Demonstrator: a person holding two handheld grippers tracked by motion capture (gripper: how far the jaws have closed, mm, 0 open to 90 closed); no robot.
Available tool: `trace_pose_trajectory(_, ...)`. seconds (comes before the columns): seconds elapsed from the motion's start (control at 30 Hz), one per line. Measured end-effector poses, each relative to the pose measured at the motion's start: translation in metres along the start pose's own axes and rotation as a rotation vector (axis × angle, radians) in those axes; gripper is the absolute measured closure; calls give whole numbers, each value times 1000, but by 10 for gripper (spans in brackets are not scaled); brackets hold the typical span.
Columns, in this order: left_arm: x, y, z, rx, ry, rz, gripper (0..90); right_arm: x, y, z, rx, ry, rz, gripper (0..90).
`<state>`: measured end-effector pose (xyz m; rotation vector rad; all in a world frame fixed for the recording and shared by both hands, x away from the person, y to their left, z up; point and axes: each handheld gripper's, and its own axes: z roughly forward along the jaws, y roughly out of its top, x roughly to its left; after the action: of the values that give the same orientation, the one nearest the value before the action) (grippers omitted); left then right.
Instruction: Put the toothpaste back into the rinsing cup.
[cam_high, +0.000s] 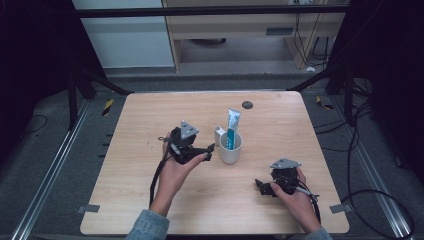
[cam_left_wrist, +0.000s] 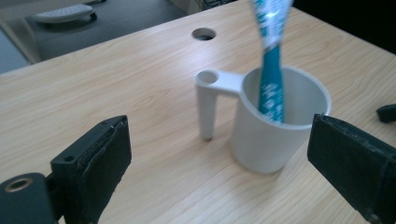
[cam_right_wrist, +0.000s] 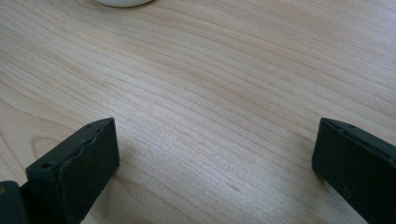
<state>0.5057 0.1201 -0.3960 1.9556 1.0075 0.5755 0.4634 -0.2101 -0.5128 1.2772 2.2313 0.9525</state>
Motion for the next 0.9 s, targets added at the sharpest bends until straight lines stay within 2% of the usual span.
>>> trace_pose_trajectory(0.23, 34, -24, -18, 43, 60, -37, 58, 0, 0, 0, 1, -2, 0, 9)
trace_pose_trajectory(0.43, 53, -42, -28, 93, 90, -35, 54, 0, 0, 0, 0, -1, 0, 9)
trace_pose_trajectory(0.7, 74, -66, -31, 173, 125, -42, 50, 0, 0, 0, 0, -1, 0, 9)
trace_pose_trajectory(0.83, 84, -77, -32, 215, 137, -33, 43, 0, 0, 0, 0, -1, 0, 9)
trace_pose_trajectory(0.9, 91, -84, -31, 232, 142, -42, 43, 0, 0, 0, 0, -1, 0, 9)
